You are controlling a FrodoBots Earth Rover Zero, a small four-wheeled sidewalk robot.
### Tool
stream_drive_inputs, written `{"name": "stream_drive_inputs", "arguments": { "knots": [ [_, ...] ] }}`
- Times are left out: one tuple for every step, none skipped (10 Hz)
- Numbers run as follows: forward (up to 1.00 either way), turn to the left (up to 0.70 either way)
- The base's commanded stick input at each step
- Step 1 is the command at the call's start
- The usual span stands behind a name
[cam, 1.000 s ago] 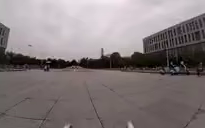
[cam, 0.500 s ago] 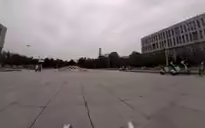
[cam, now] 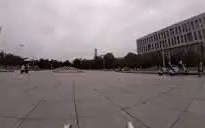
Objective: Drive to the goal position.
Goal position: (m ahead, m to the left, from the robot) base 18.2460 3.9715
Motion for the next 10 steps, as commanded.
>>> {"name": "stream_drive_inputs", "arguments": {
  "knots": [
    [0.7,0.0],
    [0.7,0.0],
    [0.7,0.0],
    [0.7,0.0],
    [0.7,0.0],
    [0.7,0.0],
    [0.7,0.0],
    [0.7,0.0],
    [0.7,0.0],
    [0.7,0.0]
  ]
}}
